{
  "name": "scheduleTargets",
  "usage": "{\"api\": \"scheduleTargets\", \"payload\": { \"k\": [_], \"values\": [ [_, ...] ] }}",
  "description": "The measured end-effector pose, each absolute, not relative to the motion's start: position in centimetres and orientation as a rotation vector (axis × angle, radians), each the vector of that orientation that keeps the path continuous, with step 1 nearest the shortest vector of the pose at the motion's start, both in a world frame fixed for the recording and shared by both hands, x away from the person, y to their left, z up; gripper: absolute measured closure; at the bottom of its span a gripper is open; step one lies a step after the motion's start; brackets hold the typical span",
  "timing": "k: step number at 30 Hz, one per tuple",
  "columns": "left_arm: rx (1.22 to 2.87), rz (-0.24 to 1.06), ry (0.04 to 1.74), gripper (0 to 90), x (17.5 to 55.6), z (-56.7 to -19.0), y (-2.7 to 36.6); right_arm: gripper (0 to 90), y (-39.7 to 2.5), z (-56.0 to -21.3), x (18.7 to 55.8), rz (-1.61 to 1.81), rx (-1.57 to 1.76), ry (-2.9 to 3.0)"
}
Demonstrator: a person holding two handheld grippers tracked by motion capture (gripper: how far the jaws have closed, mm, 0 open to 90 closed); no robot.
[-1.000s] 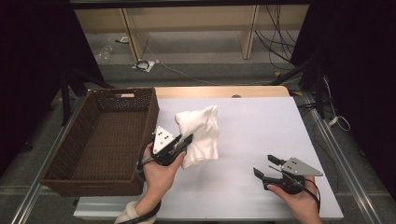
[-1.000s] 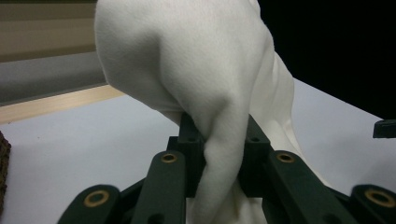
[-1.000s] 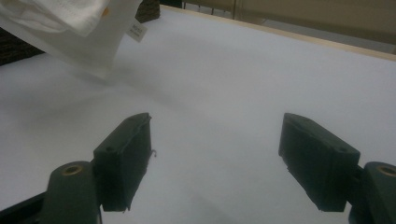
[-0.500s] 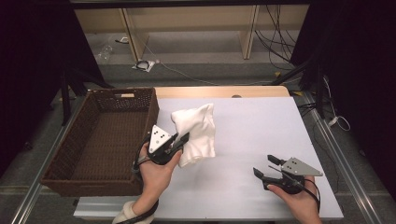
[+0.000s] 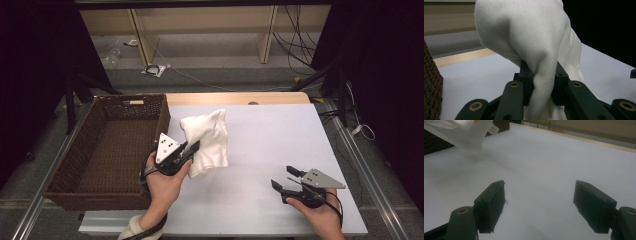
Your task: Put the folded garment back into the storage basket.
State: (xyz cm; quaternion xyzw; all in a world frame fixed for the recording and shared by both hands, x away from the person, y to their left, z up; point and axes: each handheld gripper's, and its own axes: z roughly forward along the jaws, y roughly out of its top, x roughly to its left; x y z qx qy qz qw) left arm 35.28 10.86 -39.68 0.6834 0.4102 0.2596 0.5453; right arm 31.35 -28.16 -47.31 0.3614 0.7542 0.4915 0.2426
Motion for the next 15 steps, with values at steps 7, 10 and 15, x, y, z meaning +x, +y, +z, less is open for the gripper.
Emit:
{"api": "scheduleTargets", "payload": {
  "k": [7,10,15],
  "values": [
    [1.622,0.62,0.969,74.5,35.29,-39.54,11.1,26.2,-28.15,-47.29,31.34,1.344,0.987,2.061],
    [1.619,0.622,0.972,74.5,35.3,-39.43,11.29,26.2,-28.17,-47.3,31.36,1.343,0.987,2.061],
    [1.621,0.626,0.975,74.5,35.31,-39.41,11.47,26.2,-28.15,-47.31,31.35,1.343,0.987,2.061]
  ]
}}
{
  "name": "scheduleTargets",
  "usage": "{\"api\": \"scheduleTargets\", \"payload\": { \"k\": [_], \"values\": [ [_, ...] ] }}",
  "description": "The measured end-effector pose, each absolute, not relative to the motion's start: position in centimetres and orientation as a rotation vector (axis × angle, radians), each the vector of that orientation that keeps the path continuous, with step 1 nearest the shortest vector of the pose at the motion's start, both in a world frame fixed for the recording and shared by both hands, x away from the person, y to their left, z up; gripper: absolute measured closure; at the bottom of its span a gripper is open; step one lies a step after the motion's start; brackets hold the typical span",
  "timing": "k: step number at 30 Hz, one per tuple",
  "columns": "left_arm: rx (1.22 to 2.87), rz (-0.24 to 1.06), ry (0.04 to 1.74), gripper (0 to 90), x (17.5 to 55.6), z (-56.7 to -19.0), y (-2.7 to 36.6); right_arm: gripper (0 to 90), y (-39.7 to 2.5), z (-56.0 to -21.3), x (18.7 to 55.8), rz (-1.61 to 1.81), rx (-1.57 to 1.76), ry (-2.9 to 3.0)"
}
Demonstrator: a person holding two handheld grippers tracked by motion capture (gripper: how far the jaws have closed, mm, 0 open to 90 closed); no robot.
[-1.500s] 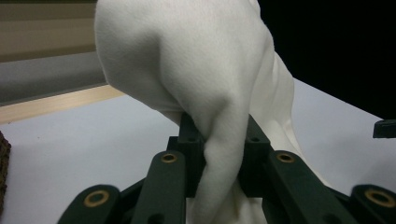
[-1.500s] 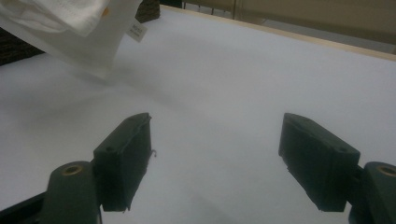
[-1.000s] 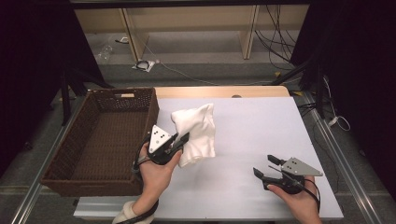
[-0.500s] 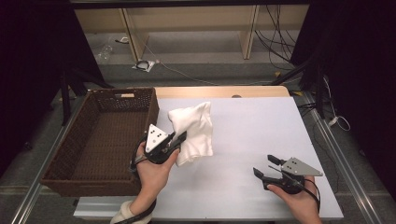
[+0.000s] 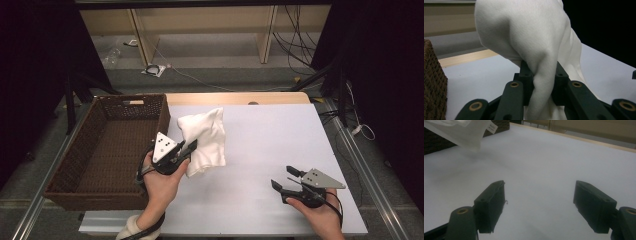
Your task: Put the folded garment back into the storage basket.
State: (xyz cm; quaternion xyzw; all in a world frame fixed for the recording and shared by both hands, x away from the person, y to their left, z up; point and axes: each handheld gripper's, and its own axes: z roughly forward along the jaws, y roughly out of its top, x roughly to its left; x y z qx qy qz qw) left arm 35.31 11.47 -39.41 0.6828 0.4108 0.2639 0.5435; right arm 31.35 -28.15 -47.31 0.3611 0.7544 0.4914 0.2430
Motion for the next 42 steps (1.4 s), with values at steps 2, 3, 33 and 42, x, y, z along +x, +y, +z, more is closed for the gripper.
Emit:
{"api": "scheduleTargets", "payload": {
  "k": [2,3,33,42],
  "values": [
    [1.62,0.627,0.975,74.5,35.3,-39.4,11.5,26.2,-28.1,-47.3,31.4,1.343,0.988,2.061],
    [1.621,0.627,0.975,74.5,35.3,-39.4,11.5,26.2,-28.1,-47.3,31.3,1.343,0.987,2.061],
    [1.601,0.631,0.999,74.5,35.5,-39.1,12.6,26.2,-28.1,-47.3,31.4,1.342,0.993,2.065],
    [1.59,0.635,1.003,74.6,35.5,-38.9,12.9,26.2,-28.1,-47.3,31.4,1.343,0.988,2.061]
  ]
}}
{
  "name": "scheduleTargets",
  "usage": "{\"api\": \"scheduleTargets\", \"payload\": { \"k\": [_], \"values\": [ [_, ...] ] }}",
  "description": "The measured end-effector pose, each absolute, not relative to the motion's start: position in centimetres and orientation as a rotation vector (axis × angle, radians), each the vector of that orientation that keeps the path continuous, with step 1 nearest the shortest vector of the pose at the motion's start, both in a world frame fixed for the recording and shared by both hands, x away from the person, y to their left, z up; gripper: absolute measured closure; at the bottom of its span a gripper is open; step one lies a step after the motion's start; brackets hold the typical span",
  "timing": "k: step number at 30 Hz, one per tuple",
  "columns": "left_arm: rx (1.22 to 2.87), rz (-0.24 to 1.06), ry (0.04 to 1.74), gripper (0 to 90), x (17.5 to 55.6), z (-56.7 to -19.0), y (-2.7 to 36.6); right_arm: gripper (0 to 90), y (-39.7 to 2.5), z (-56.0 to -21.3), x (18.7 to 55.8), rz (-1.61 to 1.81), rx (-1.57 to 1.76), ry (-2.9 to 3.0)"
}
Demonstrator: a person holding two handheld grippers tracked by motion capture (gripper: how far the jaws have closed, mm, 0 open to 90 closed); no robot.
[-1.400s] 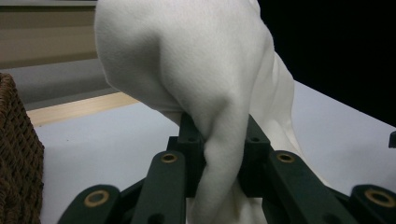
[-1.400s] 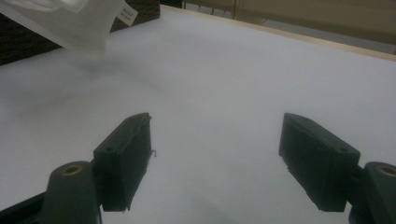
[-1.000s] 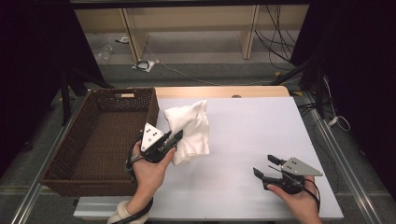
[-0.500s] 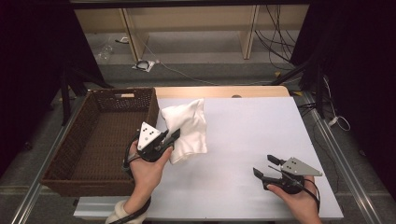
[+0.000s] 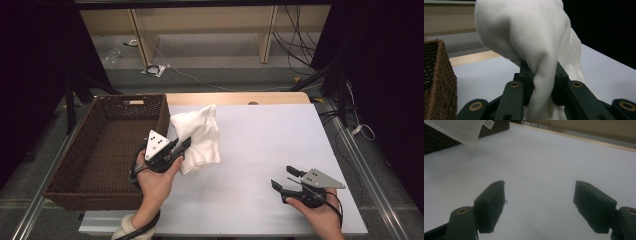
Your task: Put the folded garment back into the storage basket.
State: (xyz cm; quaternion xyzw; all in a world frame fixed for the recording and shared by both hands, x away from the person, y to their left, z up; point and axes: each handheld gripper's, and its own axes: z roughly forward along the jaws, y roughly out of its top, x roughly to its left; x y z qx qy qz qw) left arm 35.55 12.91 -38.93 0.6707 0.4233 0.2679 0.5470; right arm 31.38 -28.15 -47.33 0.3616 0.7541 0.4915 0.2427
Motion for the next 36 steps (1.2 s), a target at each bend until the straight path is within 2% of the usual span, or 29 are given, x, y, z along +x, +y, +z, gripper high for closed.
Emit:
{"api": "scheduleTargets", "payload": {
  "k": [36],
  "values": [
    [1.556,0.663,1.022,74.6,35.7,-38.2,14.4,26.2,-28.1,-47.3,31.4,1.343,0.99,2.063]
  ]
}}
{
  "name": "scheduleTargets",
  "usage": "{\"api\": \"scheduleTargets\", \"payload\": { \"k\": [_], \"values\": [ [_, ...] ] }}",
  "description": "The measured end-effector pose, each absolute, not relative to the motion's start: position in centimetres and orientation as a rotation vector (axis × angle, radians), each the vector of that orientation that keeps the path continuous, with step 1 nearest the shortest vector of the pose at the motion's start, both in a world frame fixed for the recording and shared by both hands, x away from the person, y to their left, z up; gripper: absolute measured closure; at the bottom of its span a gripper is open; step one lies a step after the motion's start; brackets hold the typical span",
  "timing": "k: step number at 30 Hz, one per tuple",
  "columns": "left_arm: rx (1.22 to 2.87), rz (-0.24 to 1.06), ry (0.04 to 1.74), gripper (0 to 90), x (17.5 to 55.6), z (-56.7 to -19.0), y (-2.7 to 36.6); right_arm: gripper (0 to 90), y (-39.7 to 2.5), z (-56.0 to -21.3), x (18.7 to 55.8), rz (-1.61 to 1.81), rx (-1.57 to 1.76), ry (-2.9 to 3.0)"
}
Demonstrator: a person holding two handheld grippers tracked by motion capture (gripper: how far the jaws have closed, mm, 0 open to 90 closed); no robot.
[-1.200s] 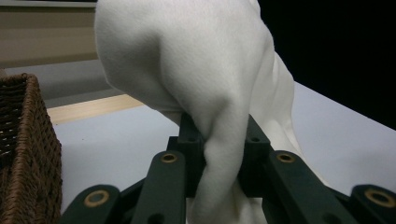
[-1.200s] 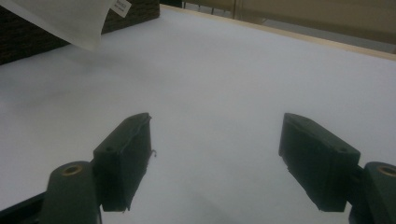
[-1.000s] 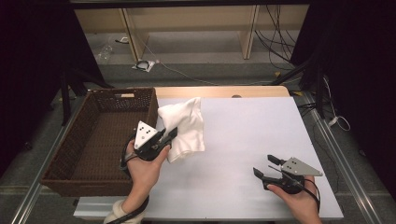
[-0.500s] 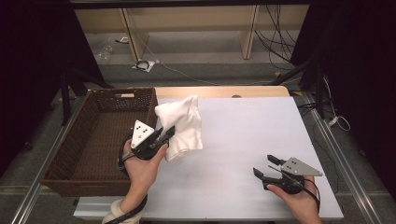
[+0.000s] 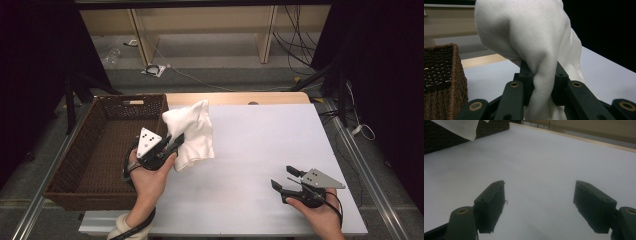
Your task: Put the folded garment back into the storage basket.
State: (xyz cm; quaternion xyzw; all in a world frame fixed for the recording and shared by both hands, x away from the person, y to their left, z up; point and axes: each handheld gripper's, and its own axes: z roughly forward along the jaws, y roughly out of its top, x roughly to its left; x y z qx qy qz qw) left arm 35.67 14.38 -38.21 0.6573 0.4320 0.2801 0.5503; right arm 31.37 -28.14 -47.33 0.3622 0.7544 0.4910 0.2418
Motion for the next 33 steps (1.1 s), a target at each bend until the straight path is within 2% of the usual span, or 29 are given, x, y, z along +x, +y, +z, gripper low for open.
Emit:
{"api": "scheduleTargets", "payload": {
  "k": [33],
  "values": [
    [1.519,0.677,1.047,74.6,35.8,-37.6,15.8,26.2,-28.1,-47.4,31.4,1.343,0.993,2.063]
  ]
}}
